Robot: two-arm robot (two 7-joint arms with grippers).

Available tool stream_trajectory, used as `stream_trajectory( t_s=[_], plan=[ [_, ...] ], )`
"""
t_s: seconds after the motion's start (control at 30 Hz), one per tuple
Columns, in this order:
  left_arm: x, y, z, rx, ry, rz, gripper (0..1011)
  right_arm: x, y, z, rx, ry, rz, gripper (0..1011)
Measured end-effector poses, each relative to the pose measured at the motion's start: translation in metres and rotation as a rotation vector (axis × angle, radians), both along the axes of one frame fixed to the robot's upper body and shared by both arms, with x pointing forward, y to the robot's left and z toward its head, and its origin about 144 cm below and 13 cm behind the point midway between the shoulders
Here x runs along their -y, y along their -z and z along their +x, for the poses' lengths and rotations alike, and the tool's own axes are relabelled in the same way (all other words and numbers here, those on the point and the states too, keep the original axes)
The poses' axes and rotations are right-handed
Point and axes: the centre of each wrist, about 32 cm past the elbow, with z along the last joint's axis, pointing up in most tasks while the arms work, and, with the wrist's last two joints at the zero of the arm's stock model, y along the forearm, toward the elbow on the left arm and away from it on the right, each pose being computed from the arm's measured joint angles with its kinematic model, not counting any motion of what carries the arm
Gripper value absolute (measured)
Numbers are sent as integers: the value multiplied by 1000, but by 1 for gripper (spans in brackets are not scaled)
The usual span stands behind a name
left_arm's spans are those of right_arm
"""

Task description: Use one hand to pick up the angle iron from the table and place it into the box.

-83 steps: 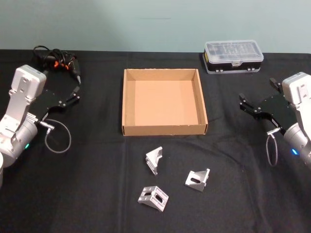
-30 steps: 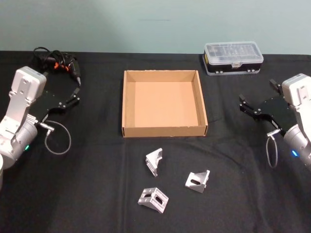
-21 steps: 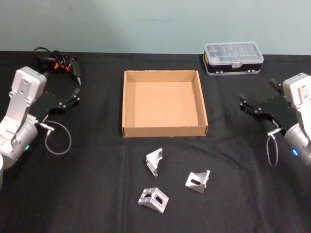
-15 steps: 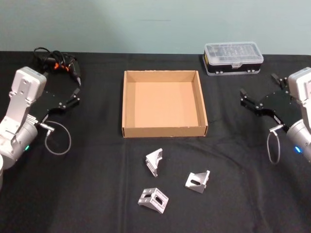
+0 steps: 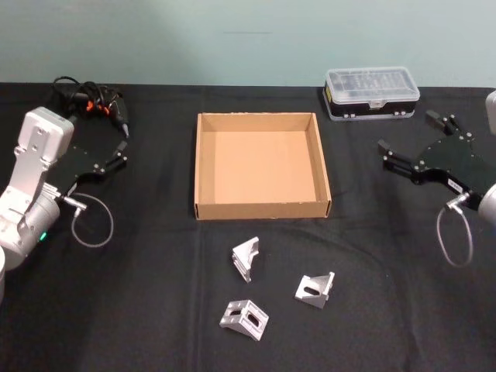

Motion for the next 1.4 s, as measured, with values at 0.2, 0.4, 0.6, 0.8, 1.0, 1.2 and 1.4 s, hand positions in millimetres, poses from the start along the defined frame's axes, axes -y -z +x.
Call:
stream_trajectory(
  t_s=[0.2,0.4,0.6,0.8,1.0,1.2,1.4],
  plan=[
    [0,0,0,0,0,0,1000,5,-16,-14,-68,-83,-12,1004],
    [0,0,0,0,0,0,1000,9,-24,-26,-147,-192,-28,1004],
    [0,0,0,0,0,0,1000,8,-26,-31,-226,-298,-70,1004],
    [0,0,0,0,0,0,1000,-1,-21,-33,-299,-395,-104,1004],
    [0,0,0,0,0,0,1000,-16,-12,-36,-357,-463,-115,1004],
    [0,0,0,0,0,0,1000,-24,-7,-38,-391,-495,-128,1004],
    [0,0,0,0,0,0,1000,-28,-6,-38,-409,-503,-162,1004]
  ],
)
